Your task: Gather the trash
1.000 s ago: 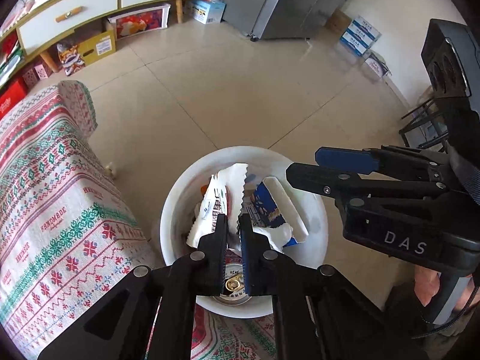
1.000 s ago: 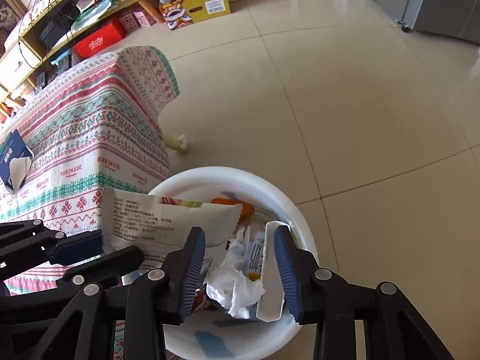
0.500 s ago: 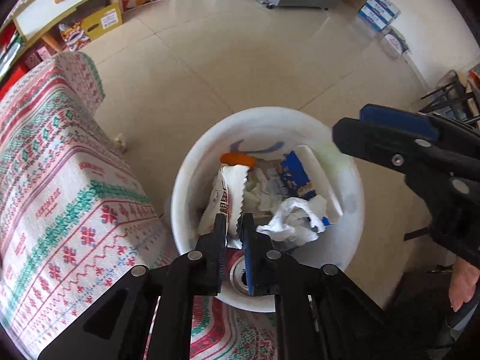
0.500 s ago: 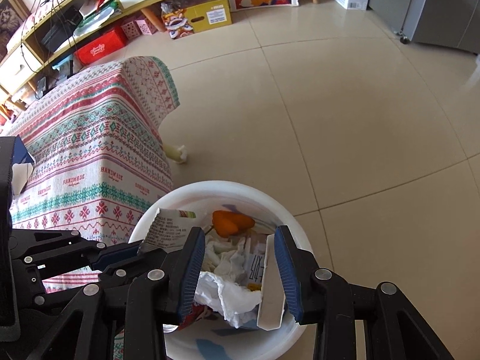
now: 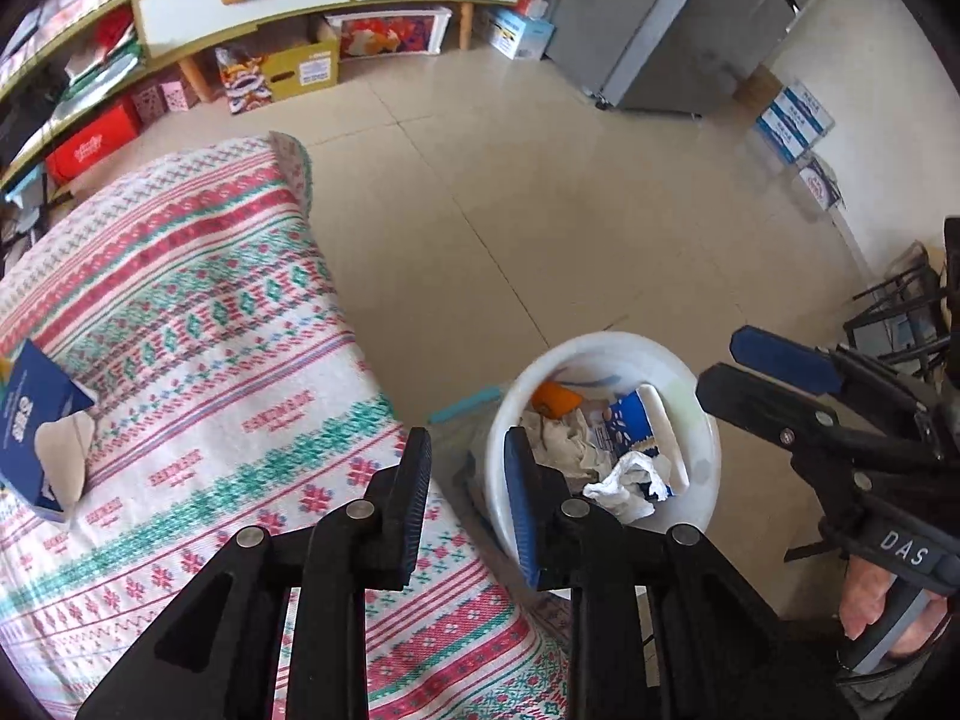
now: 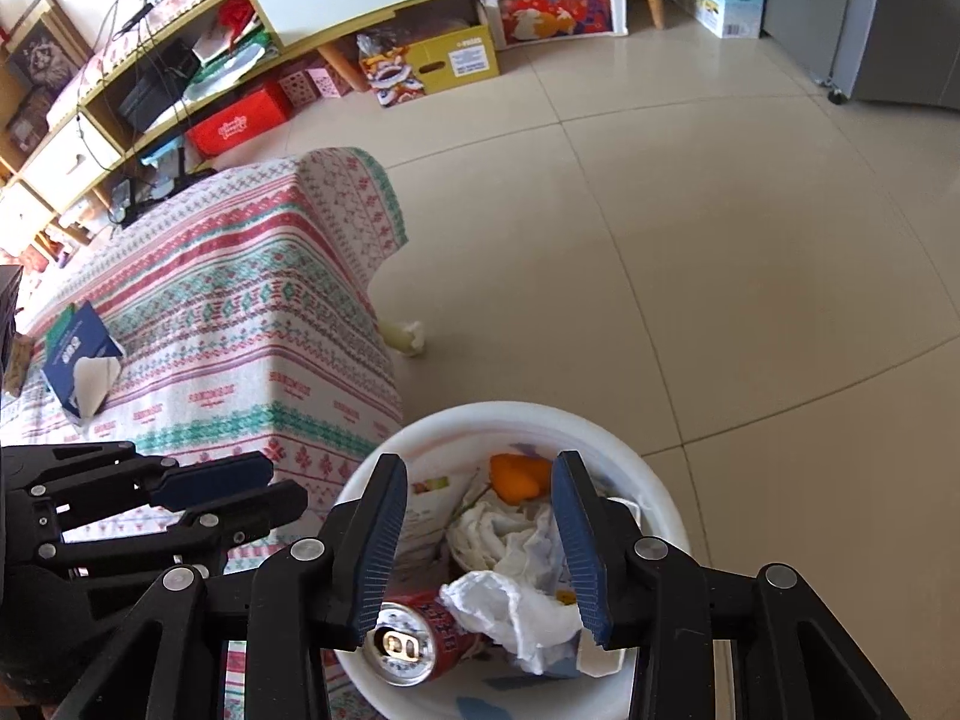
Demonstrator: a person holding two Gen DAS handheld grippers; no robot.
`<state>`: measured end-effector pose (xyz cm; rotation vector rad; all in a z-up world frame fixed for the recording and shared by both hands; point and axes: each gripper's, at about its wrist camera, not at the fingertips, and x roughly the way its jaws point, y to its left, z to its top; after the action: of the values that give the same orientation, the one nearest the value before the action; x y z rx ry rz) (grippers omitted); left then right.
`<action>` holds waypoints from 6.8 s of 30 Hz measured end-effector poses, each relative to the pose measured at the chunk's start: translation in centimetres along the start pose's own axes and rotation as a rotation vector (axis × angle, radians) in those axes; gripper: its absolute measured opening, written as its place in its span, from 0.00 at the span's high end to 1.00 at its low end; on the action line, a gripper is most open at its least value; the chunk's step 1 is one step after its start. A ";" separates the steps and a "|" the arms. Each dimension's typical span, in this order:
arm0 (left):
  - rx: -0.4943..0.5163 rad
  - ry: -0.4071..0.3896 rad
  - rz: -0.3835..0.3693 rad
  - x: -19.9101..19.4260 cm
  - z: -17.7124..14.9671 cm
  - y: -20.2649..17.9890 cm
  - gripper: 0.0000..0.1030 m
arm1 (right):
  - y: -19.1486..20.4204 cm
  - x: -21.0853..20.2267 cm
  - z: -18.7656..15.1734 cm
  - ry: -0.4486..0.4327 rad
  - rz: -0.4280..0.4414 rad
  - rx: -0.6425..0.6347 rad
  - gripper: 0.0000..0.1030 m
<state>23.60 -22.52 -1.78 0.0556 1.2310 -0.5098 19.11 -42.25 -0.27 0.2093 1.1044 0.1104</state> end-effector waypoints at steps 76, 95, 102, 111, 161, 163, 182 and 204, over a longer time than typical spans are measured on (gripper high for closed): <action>-0.379 -0.018 0.007 -6.2 -5.3 24.4 0.44 | 17.5 14.2 0.8 0.312 0.450 0.085 0.36; -0.384 -0.027 0.015 -9.0 -8.4 24.6 0.44 | 21.9 11.2 0.3 0.203 0.455 -0.077 0.97; -0.350 -0.048 0.015 -10.2 -9.2 22.5 0.44 | 21.4 9.0 0.5 0.146 0.426 -0.090 0.98; -0.349 -0.039 0.030 -10.3 -10.1 22.3 0.44 | 20.3 13.2 -1.2 0.304 0.497 0.059 0.49; -0.211 -0.102 0.195 -11.6 -12.6 16.1 0.44 | 17.6 12.7 -2.7 0.254 0.465 -0.003 0.62; -0.218 -0.105 0.187 -11.6 -12.4 16.2 0.44 | 17.8 12.8 -2.8 0.250 0.458 -0.015 0.85; -0.129 -0.124 0.081 -10.3 -9.6 9.8 0.44 | 12.8 1.8 -2.2 0.021 0.364 -0.116 0.99; -0.247 -0.097 0.103 -9.7 -11.5 15.8 0.44 | 11.9 12.2 -3.6 0.290 0.481 0.198 0.50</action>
<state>17.52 -1.60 -0.61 -0.1132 1.1813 -0.2652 21.51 -27.94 -9.89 0.6513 1.3365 0.4728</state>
